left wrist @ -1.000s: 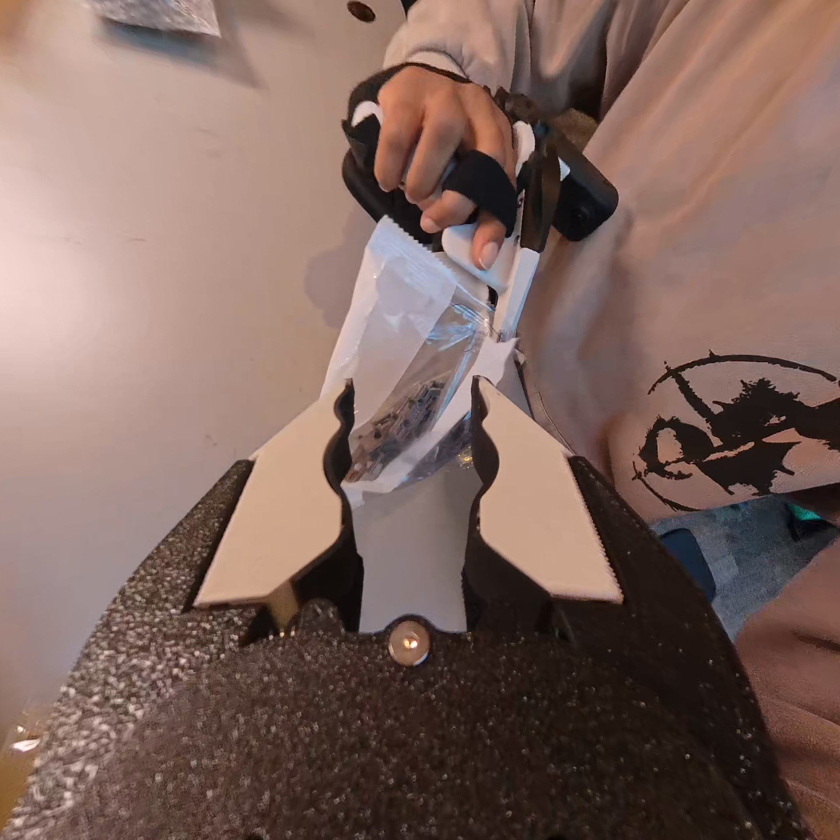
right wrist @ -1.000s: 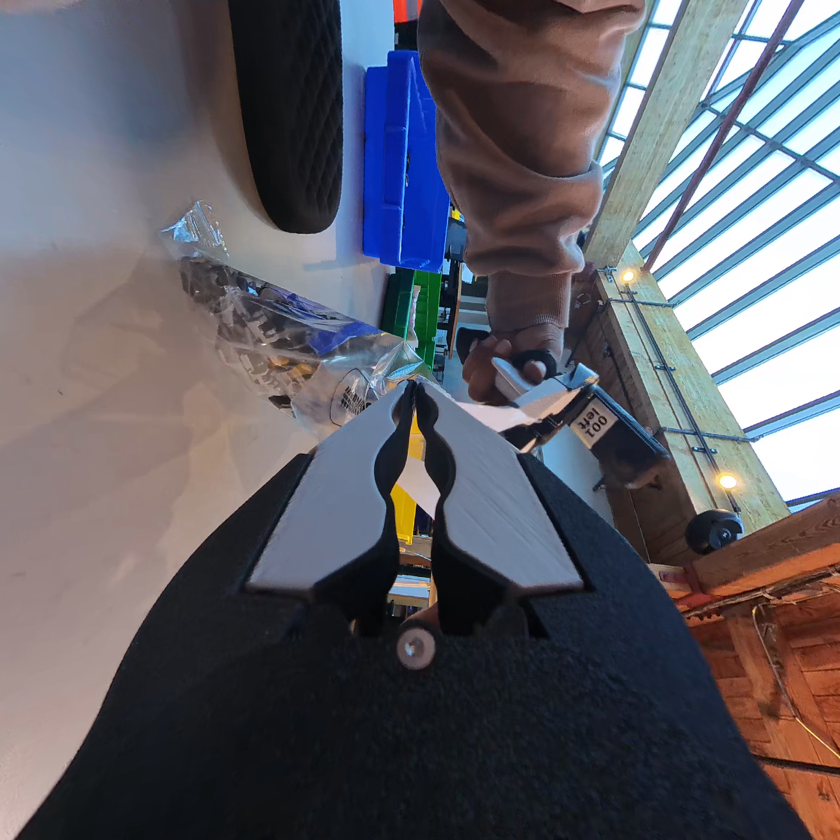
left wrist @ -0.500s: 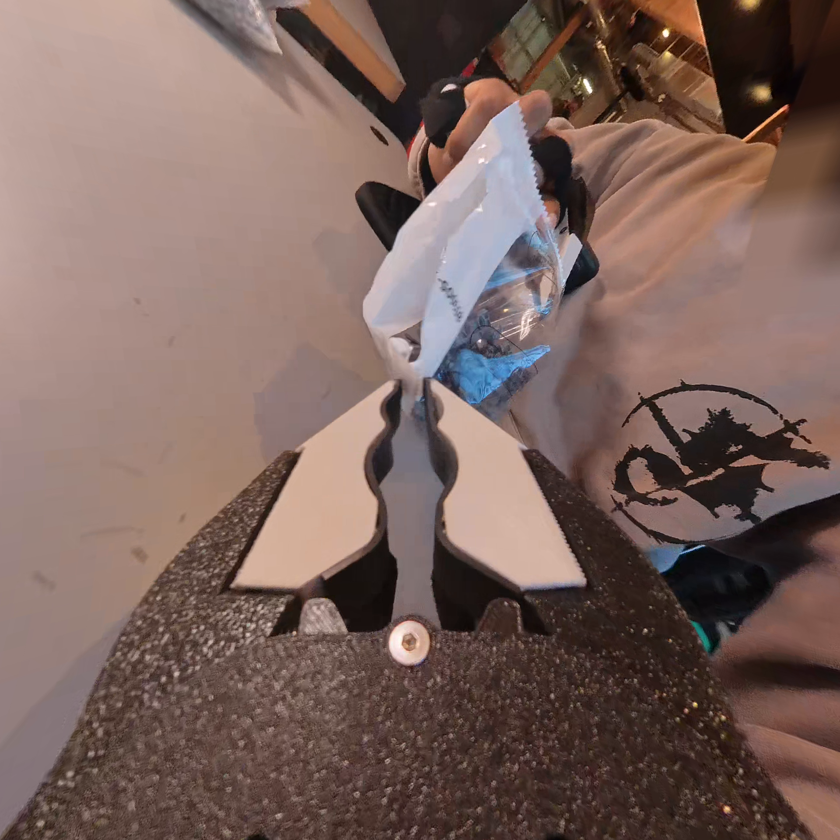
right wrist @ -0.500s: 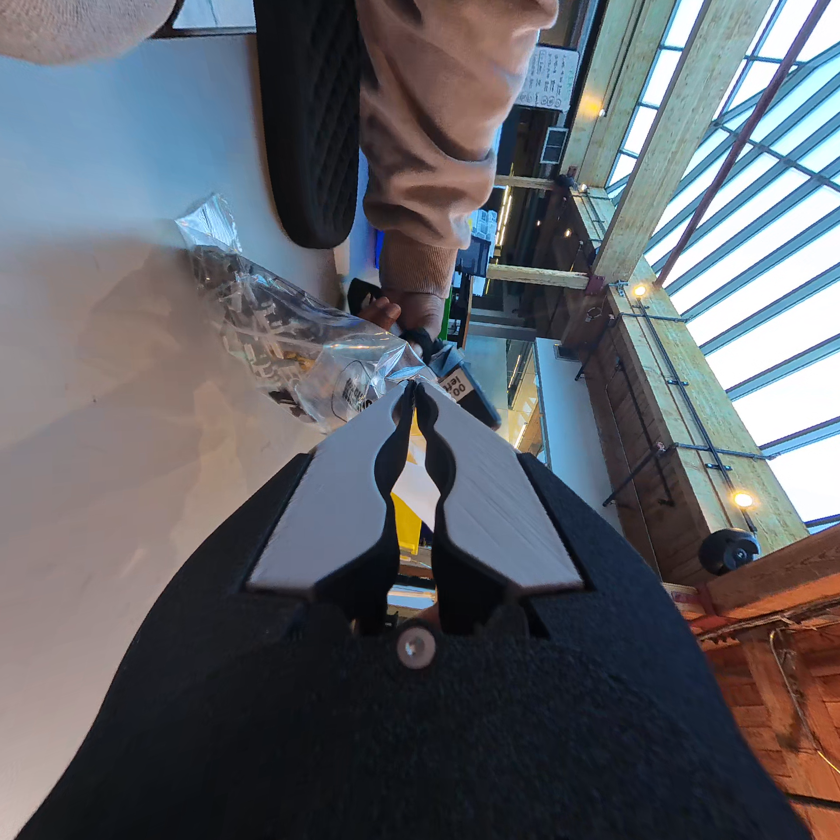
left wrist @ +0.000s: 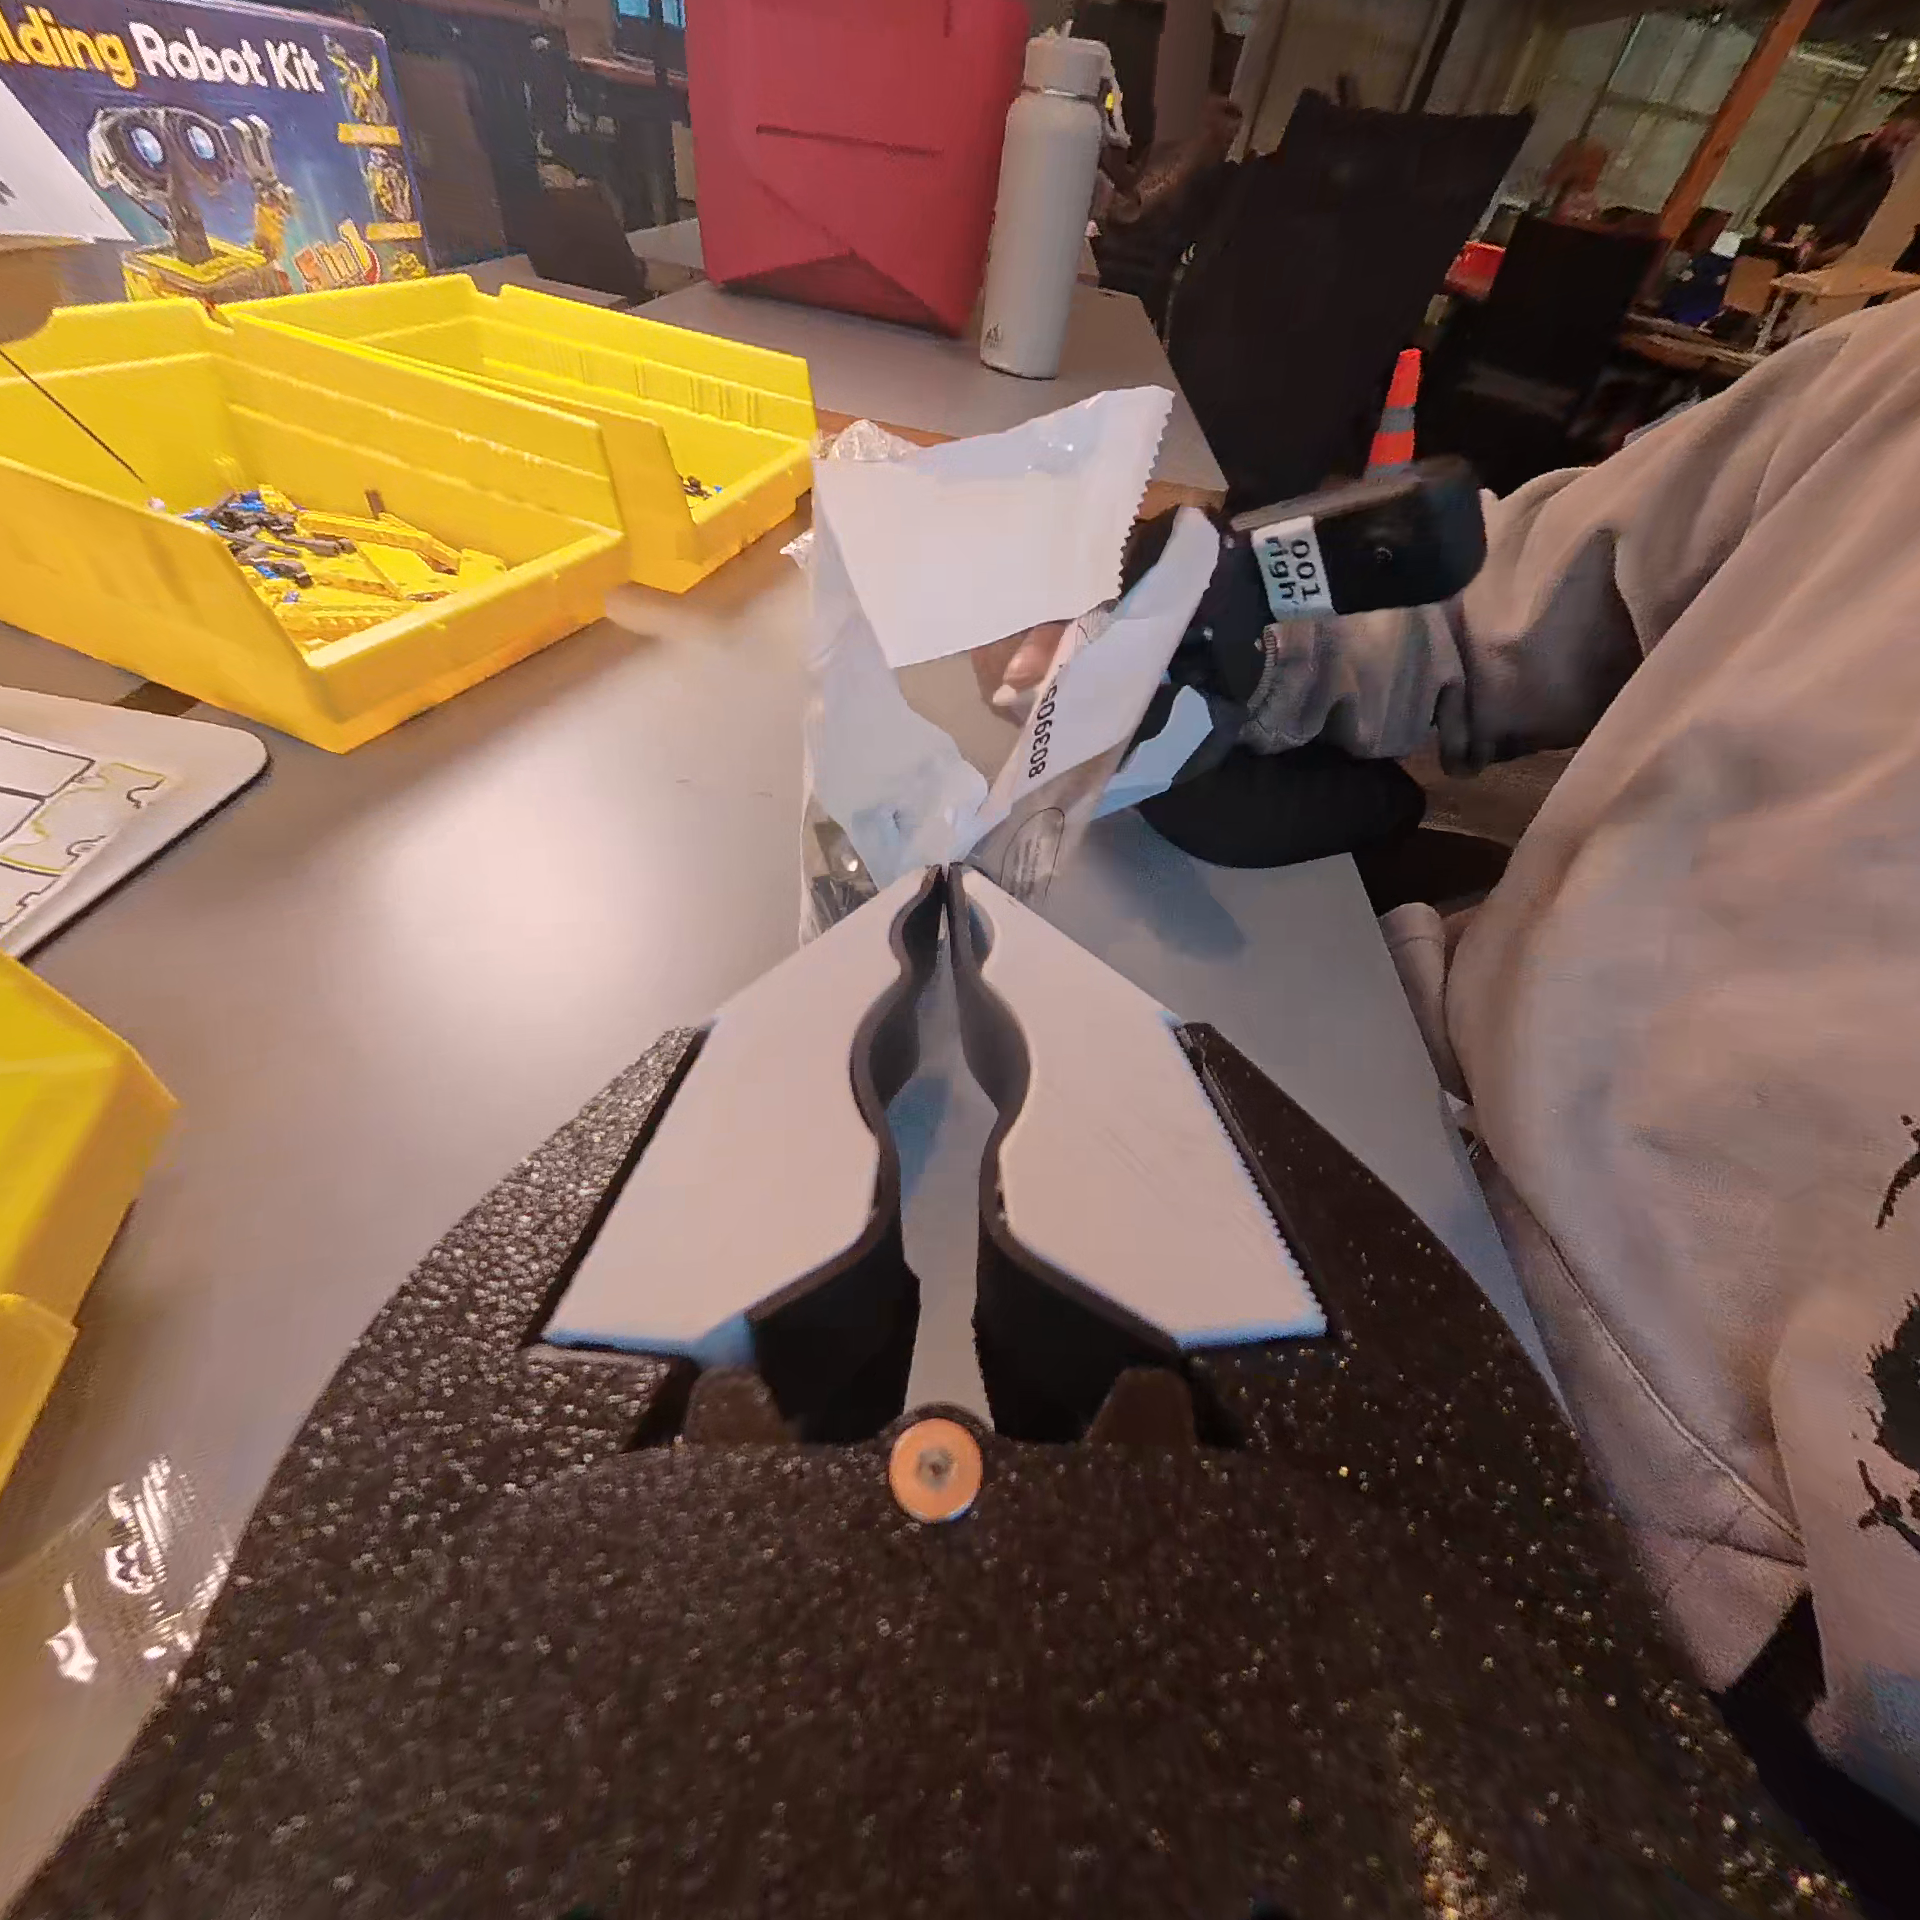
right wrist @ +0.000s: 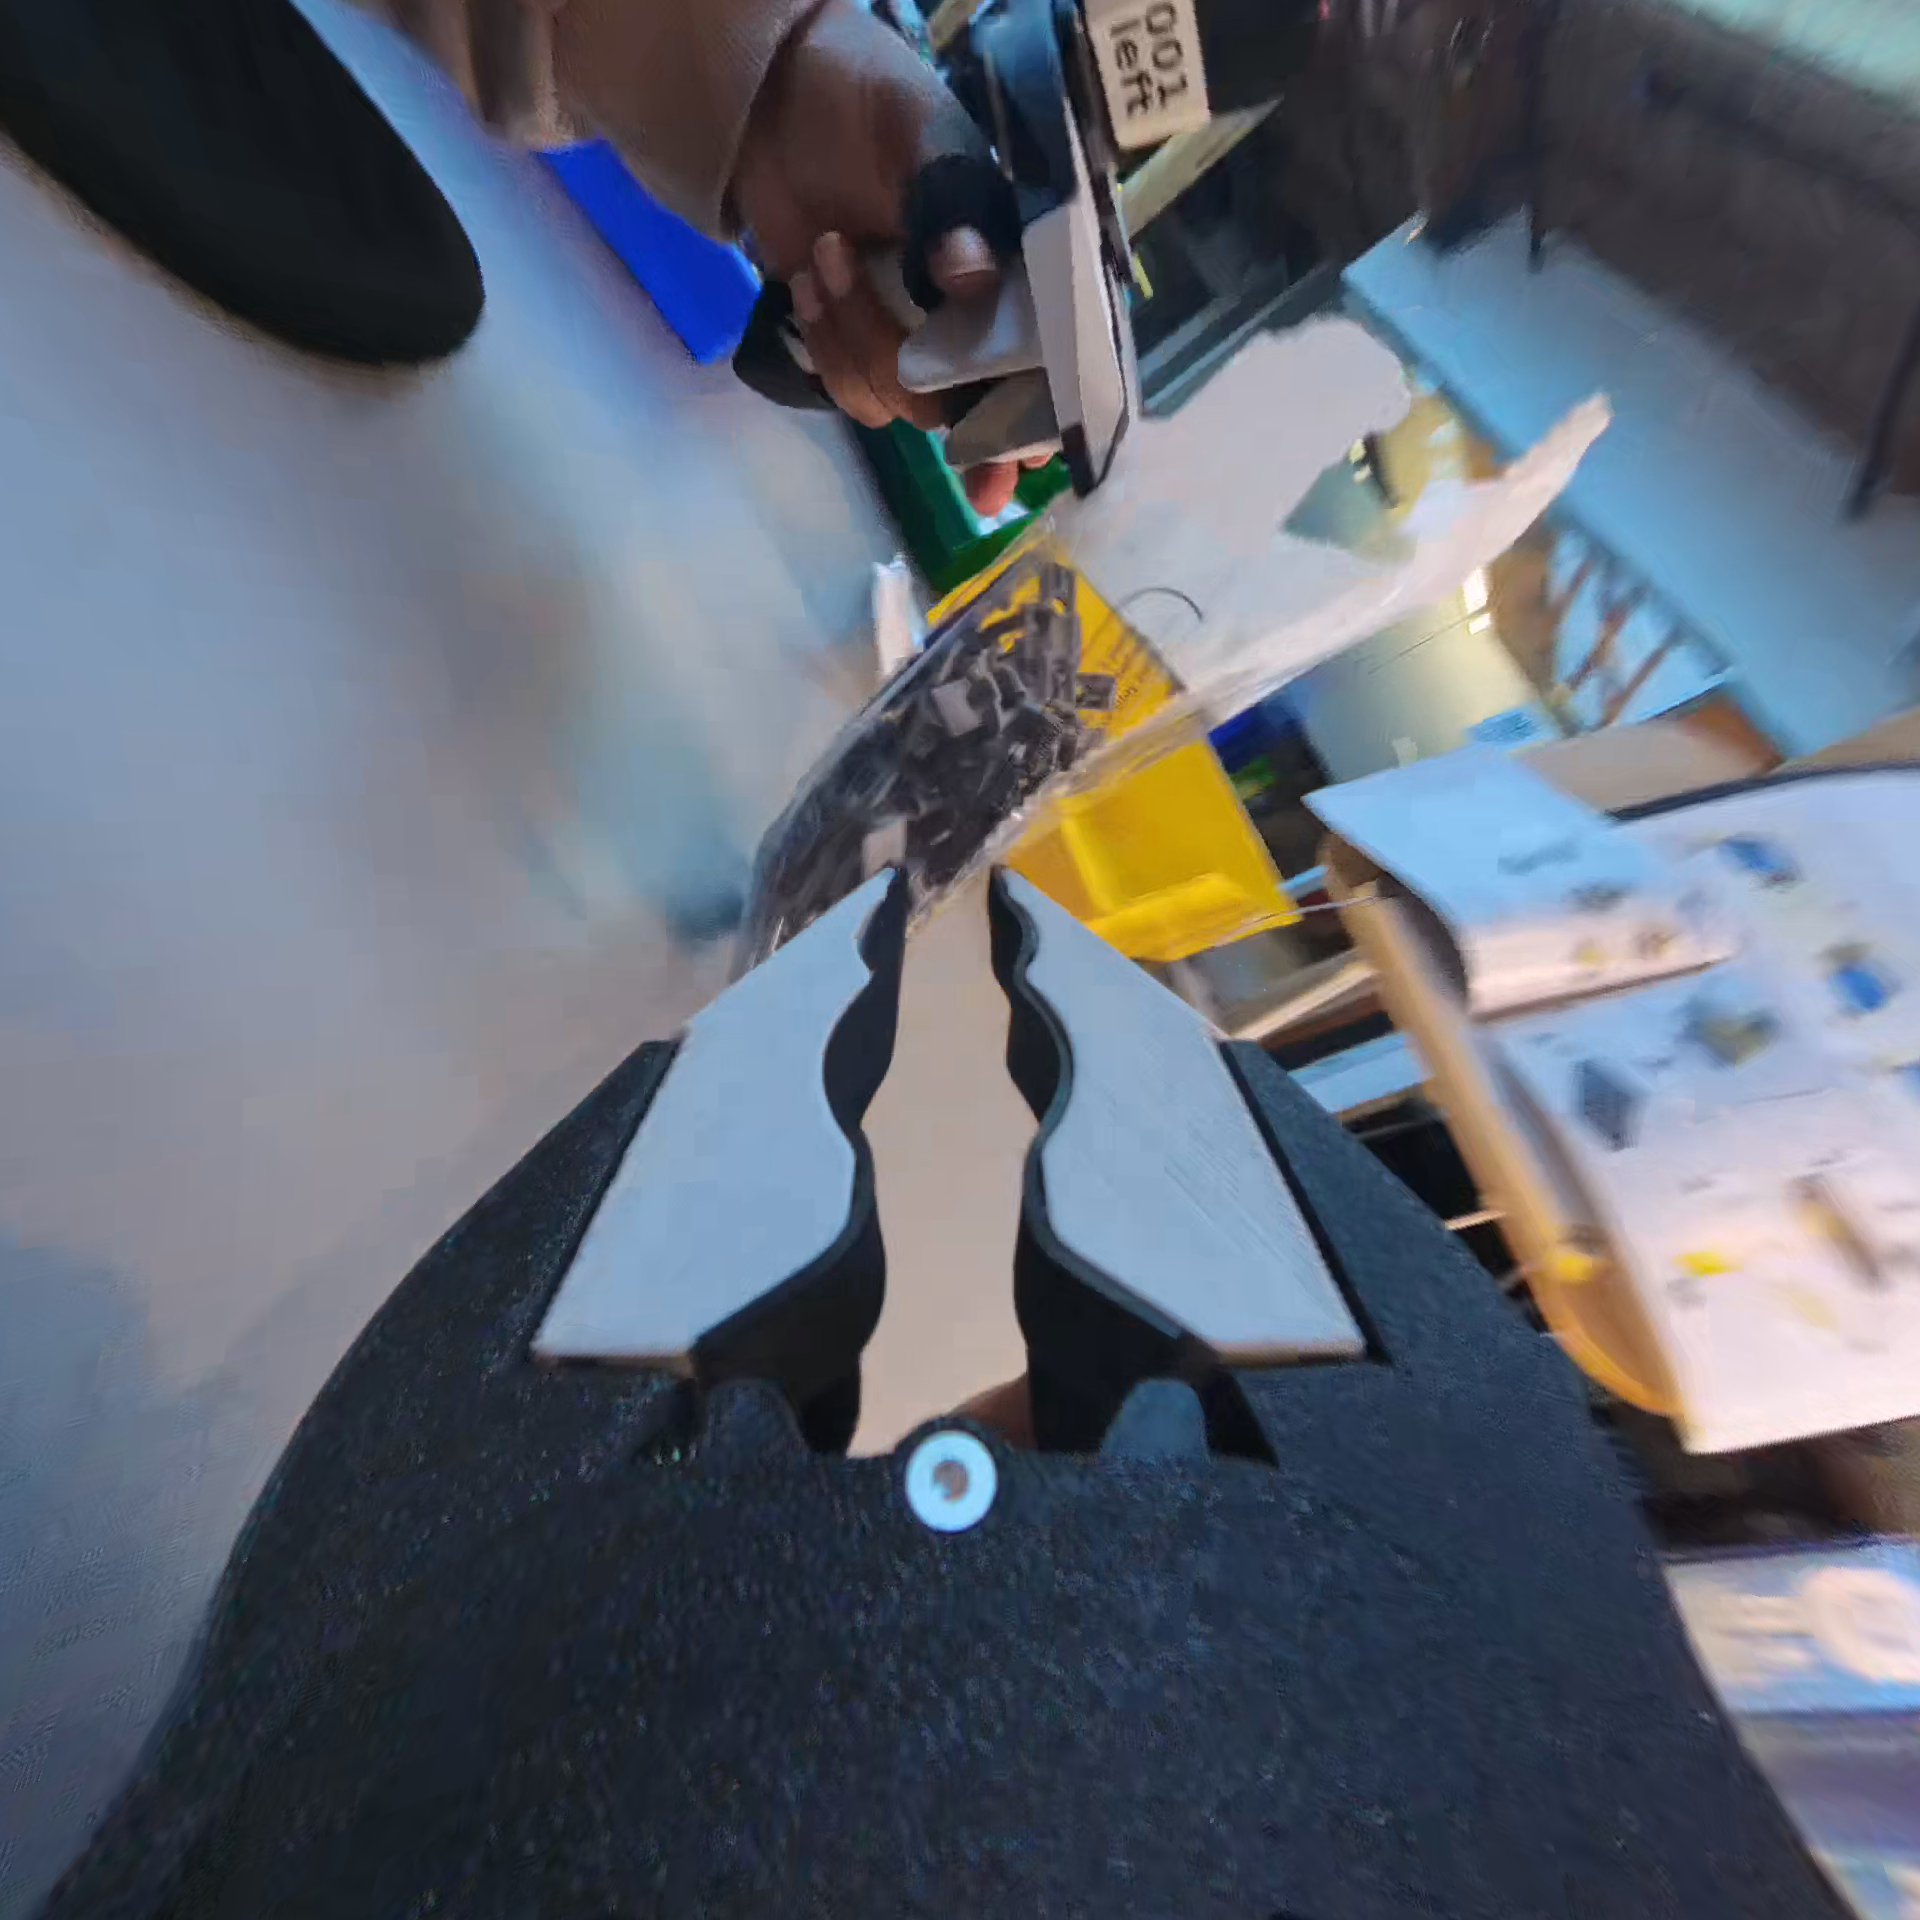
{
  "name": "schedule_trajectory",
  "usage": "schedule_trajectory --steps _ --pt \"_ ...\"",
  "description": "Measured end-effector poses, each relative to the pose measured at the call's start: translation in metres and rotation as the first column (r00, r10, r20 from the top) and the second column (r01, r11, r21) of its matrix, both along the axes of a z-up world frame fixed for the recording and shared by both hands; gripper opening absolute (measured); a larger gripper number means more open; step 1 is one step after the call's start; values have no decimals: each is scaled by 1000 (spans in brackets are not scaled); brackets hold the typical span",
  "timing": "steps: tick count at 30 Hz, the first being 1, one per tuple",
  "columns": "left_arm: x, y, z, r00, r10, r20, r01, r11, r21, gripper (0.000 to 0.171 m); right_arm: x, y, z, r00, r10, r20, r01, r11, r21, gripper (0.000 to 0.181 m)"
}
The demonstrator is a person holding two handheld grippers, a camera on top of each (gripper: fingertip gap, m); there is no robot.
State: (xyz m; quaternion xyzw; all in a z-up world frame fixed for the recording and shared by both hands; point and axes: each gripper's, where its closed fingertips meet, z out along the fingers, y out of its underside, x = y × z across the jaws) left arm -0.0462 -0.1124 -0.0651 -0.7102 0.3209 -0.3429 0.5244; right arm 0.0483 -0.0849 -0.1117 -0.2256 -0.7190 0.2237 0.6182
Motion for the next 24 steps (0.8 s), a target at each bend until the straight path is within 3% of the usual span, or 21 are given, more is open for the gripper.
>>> schedule_trajectory --steps 3,7,12,14,15,17,19,22,24 --pt "0 2 2 1000 15 15 -15 1000 6 0 5 5 1 996 59 69 -38 958 -284 29" --pt "2 10 6 998 65 25 -65 998 -16 0 4 11 9 987 106 123 -16 819 -573 64" --pt "6 29 22 946 323 -5 -323 942 -92 0 -11 -2 32 976 164 140 11 609 -793 104" --pt "14 26 26 944 327 -44 -330 942 -68 0 -16 4 29 973 138 185 70 587 -806 96" --pt "17 24 21 949 311 -58 -315 945 -86 0 -19 10 20 968 107 227 116 610 -783 83" --pt "26 17 20 966 257 -27 -259 962 -87 0 -25 20 1 959 46 280 182 657 -732 37" --pt "27 9 28 971 238 -17 -239 971 -20 0 -26 20 0 964 46 262 164 674 -720 3" --pt "28 -3 40 980 201 11 -201 979 32 0 -22 16 17 969 86 231 97 728 -679 0" --pt "30 -11 50 984 176 19 -177 981 83 0 -17 12 29 965 141 222 51 729 -682 0"
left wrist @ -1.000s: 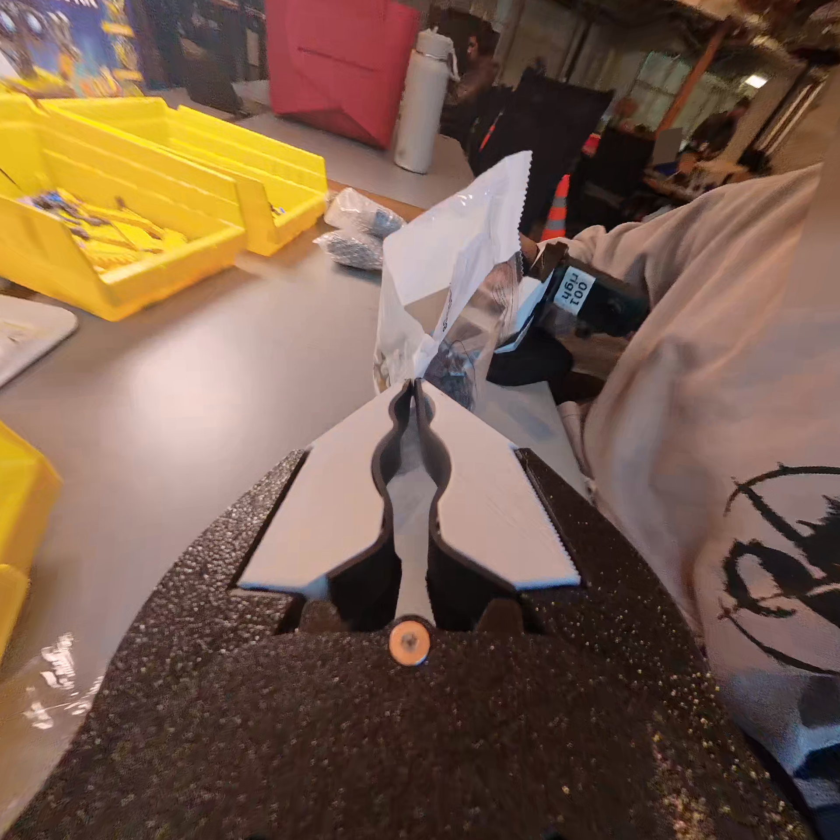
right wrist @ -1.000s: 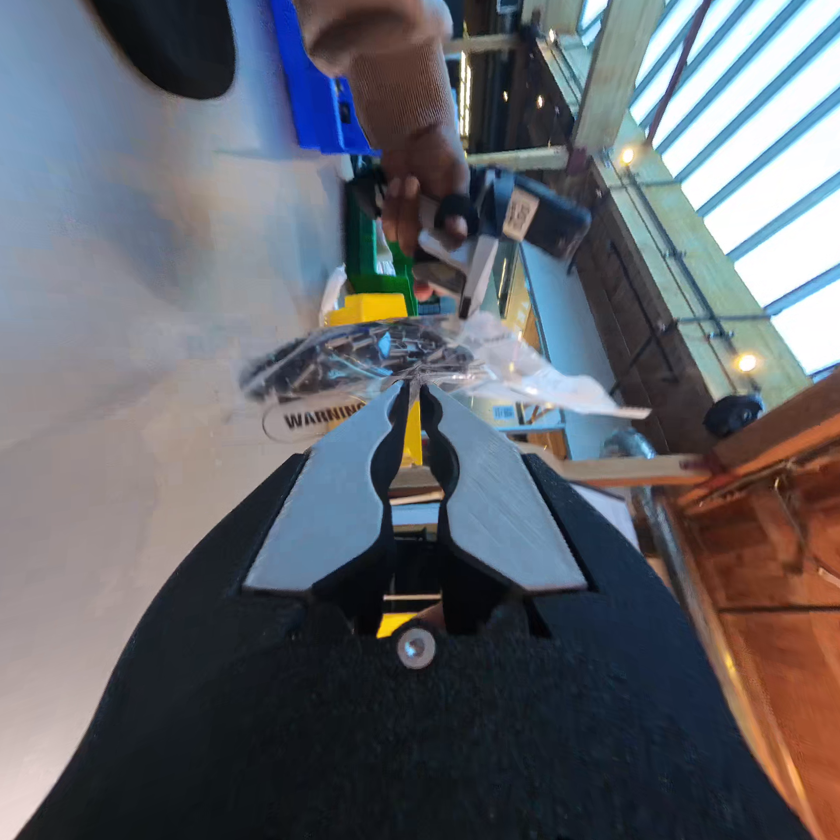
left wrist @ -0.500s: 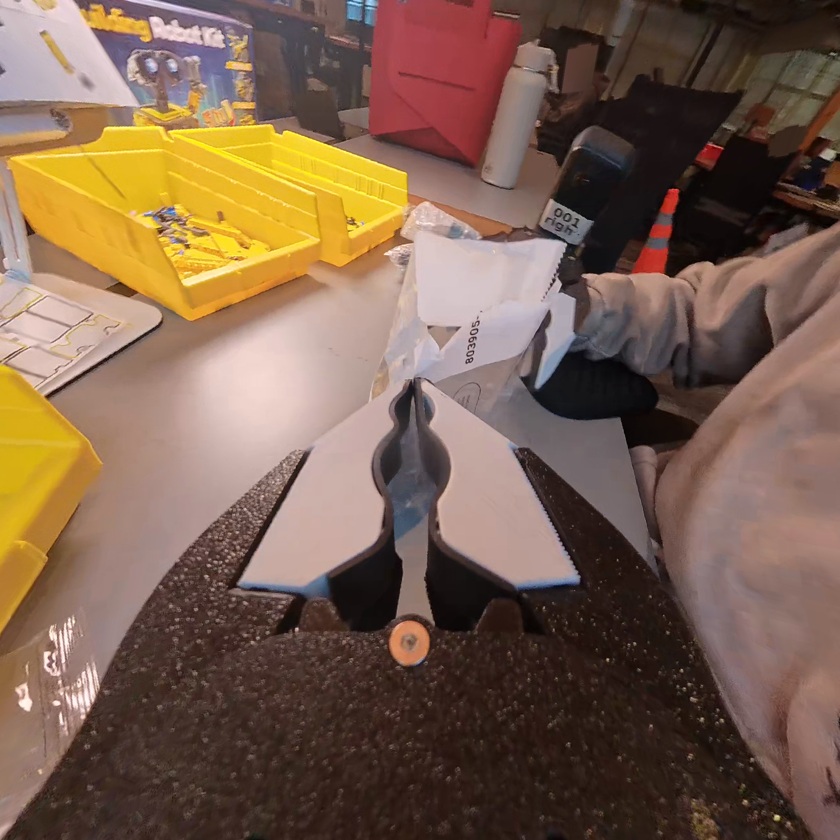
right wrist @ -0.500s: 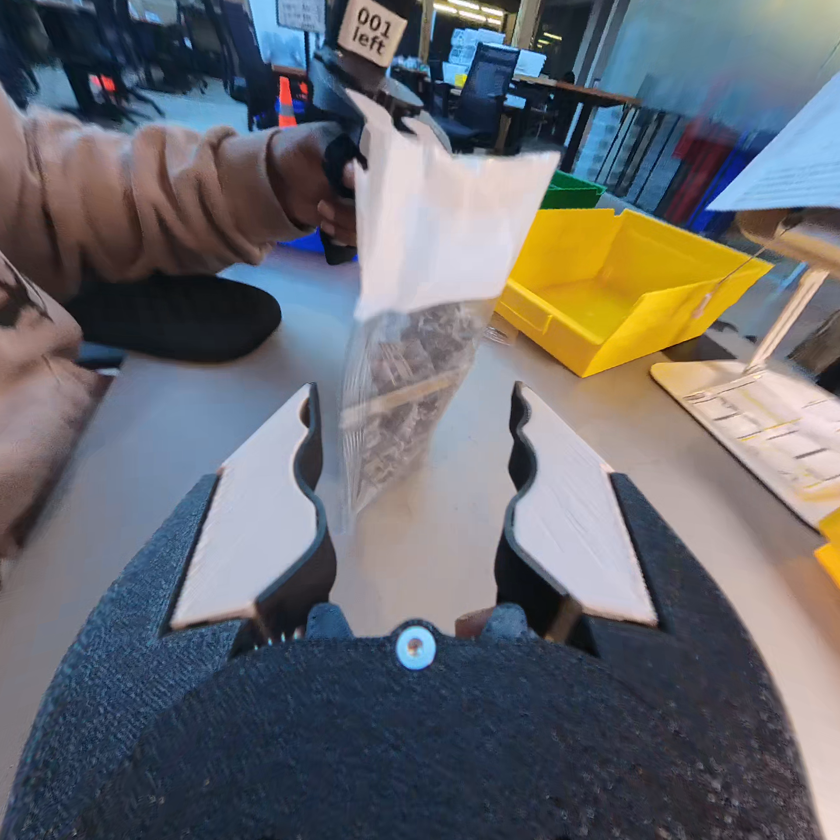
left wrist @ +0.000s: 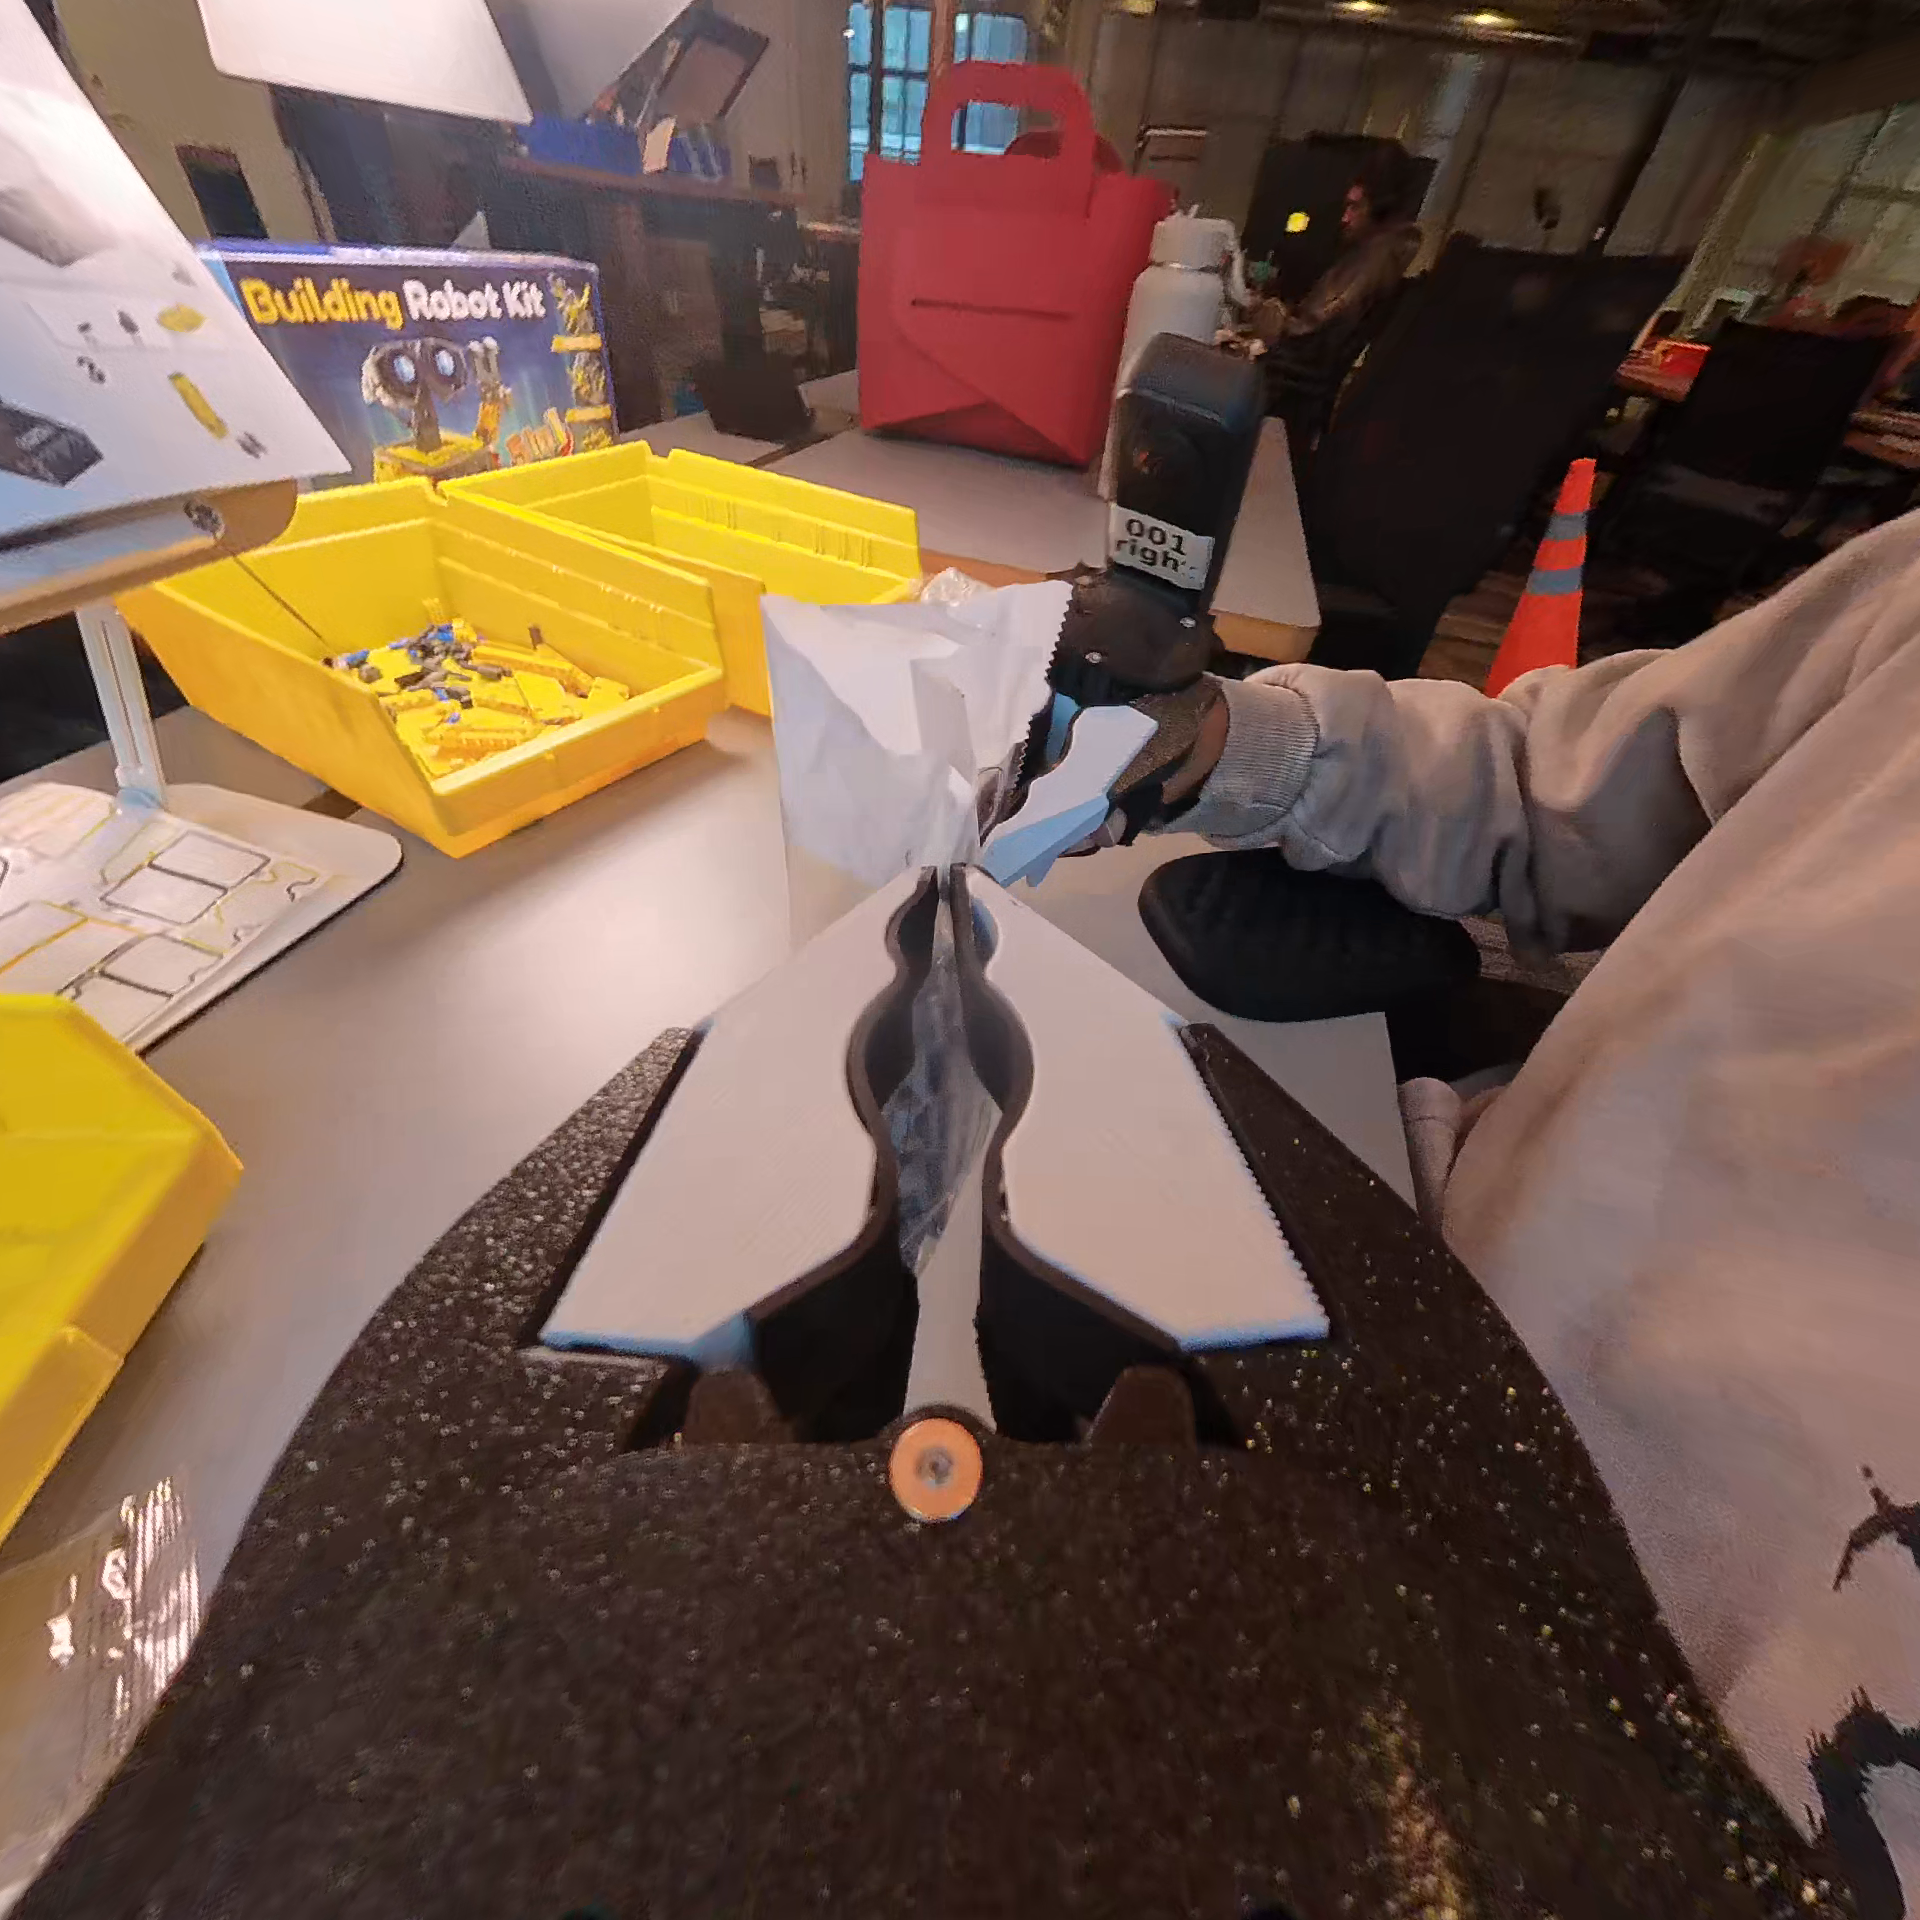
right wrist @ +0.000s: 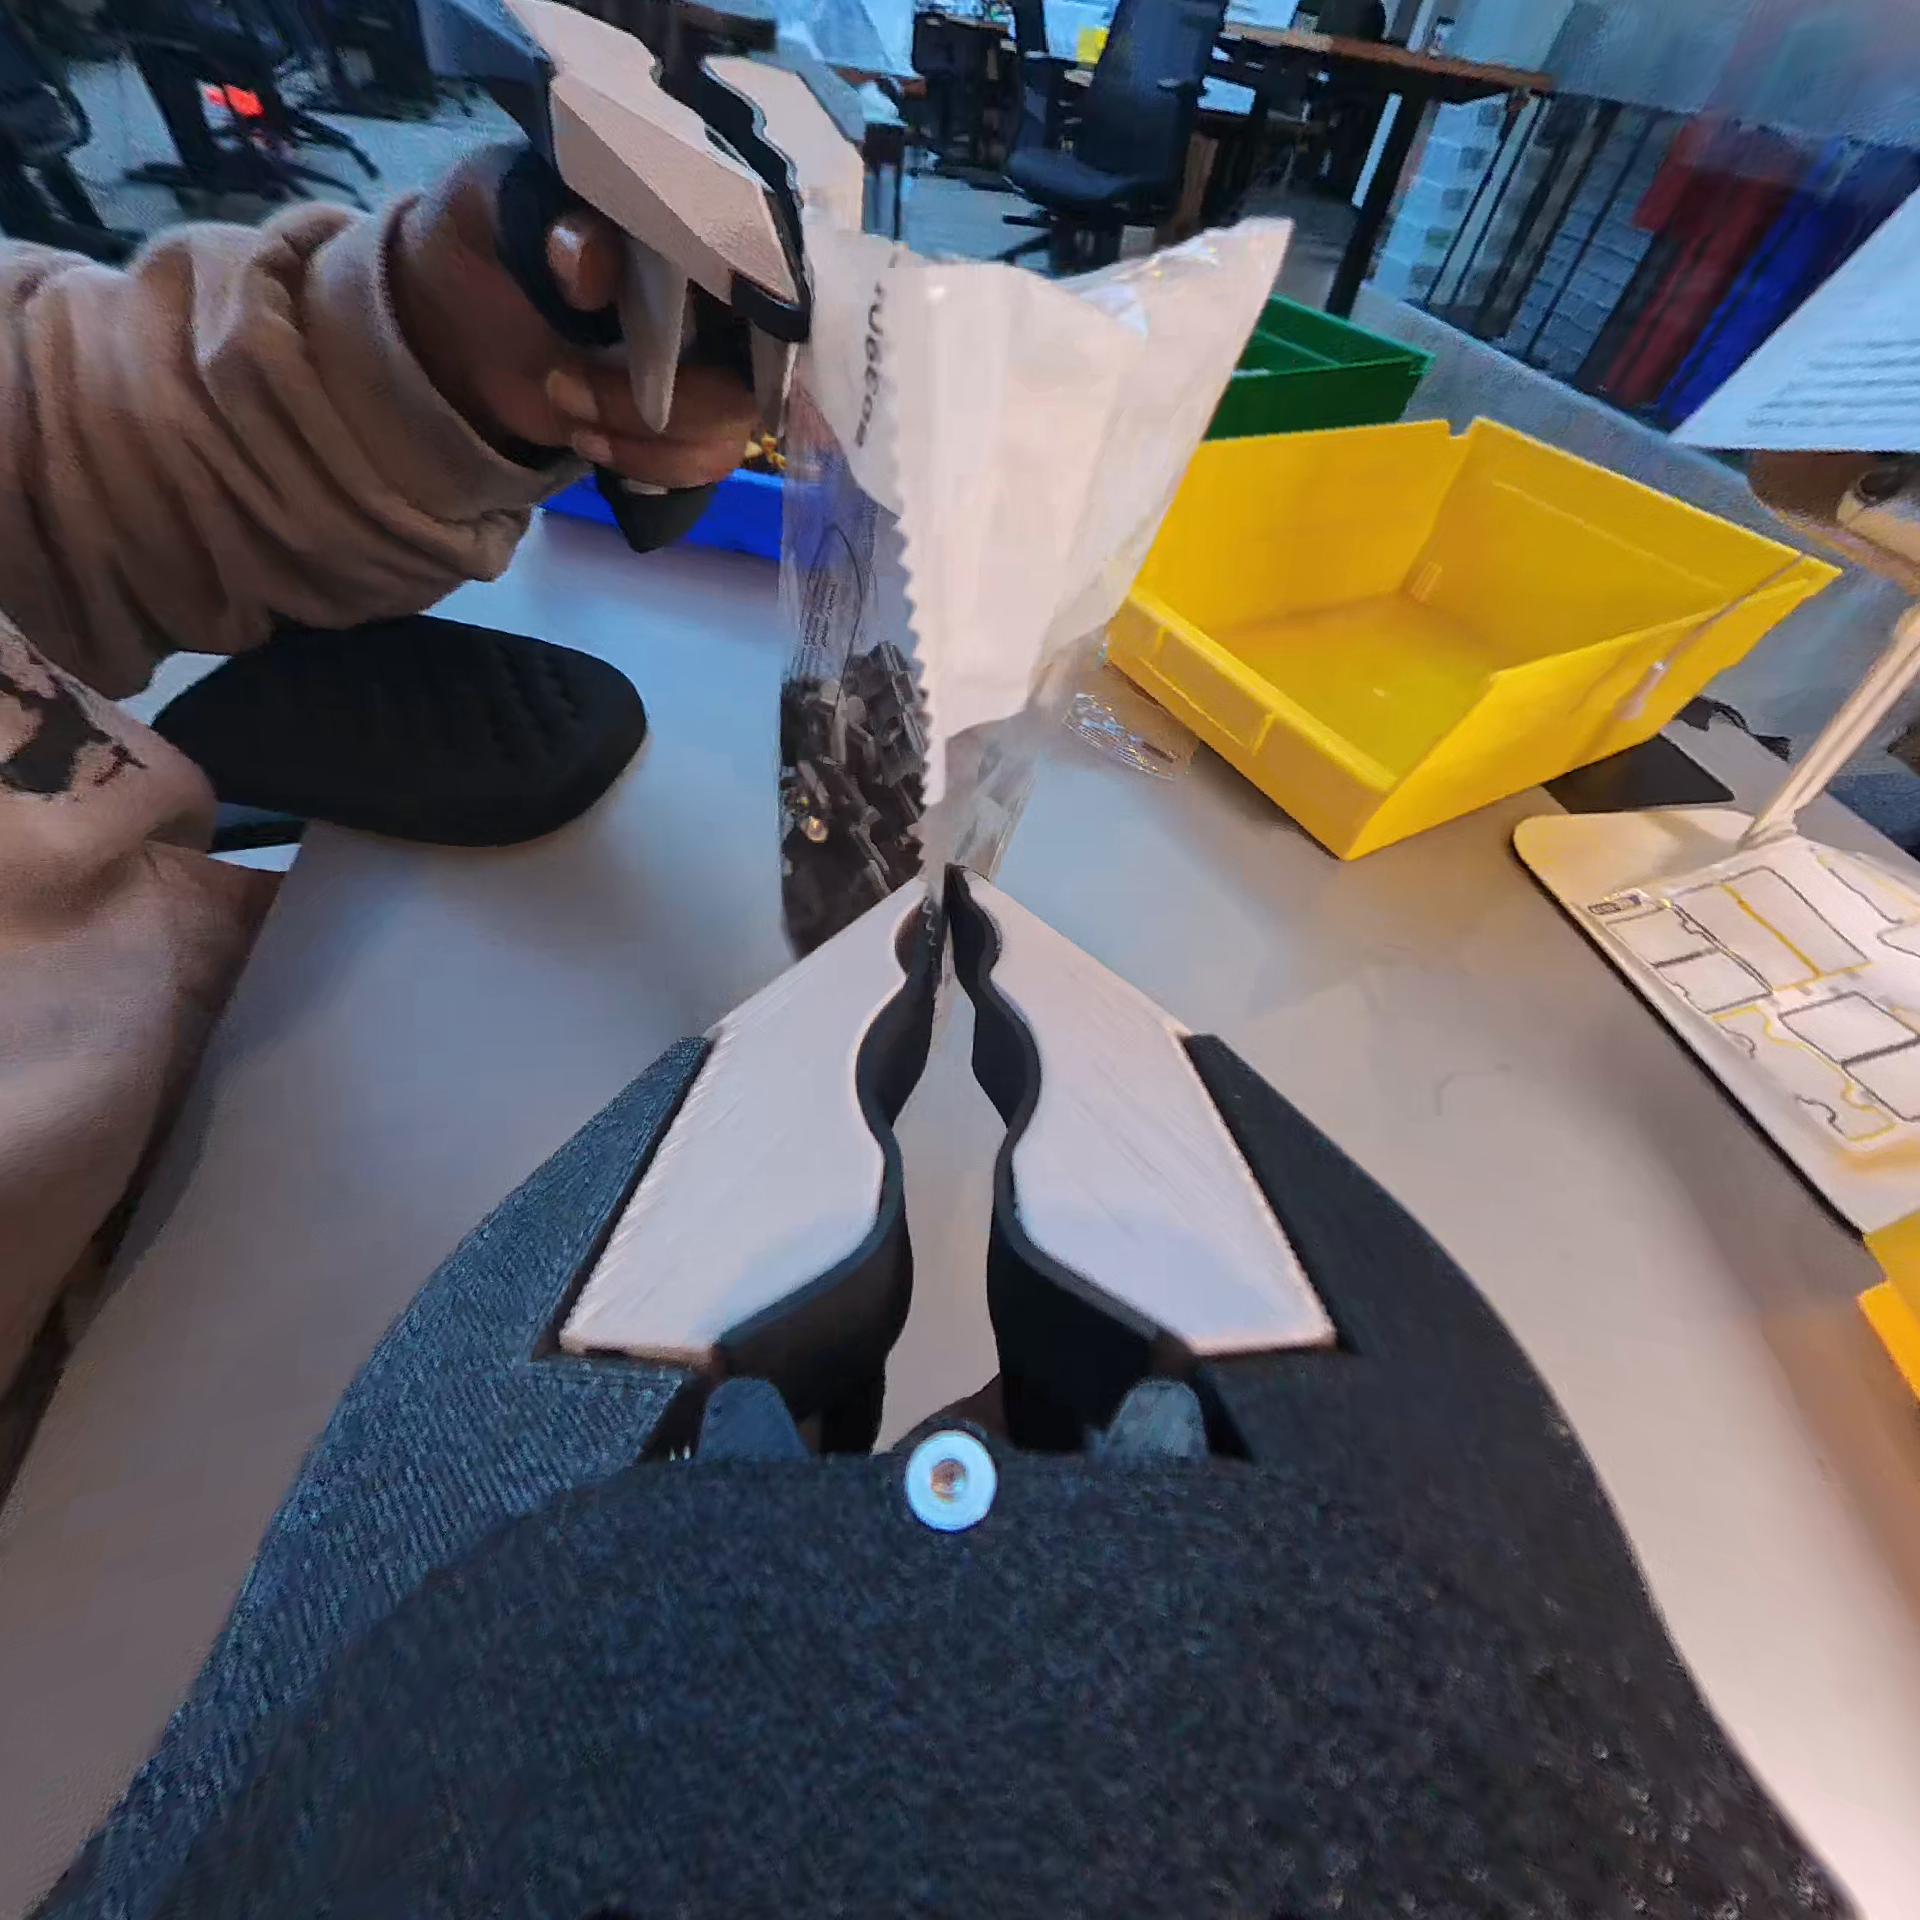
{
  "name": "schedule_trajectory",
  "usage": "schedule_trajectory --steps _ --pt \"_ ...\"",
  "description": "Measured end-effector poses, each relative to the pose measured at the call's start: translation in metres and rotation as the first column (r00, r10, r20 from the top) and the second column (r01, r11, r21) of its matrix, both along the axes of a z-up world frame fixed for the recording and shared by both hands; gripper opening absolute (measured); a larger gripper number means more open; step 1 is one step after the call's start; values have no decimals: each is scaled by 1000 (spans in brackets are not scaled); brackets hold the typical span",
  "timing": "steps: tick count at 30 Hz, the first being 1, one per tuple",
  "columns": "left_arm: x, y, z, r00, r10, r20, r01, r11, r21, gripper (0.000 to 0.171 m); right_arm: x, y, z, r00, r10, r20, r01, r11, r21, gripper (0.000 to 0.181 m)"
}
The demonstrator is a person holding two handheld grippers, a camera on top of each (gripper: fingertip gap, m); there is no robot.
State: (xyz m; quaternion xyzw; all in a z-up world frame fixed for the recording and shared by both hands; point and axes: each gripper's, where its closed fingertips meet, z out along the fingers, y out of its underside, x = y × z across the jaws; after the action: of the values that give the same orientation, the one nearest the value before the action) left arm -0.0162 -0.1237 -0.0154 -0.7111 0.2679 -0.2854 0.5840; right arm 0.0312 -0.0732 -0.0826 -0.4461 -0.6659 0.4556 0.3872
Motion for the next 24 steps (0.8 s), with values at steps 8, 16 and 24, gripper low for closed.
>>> schedule_trajectory --steps 8,16,24 --pt "11 -16 -88 980 -195 -31 188 970 -152 92 8 -7 -27 996 84 11 -82 989 -122 18" --pt "13 12 -89 990 -96 -101 87 992 -89 0 14 6 -25 998 66 13 -65 997 -40 0" --pt "7 24 -66 997 -77 -31 77 997 -11 0 34 17 3 993 76 -94 -86 991 -106 1"
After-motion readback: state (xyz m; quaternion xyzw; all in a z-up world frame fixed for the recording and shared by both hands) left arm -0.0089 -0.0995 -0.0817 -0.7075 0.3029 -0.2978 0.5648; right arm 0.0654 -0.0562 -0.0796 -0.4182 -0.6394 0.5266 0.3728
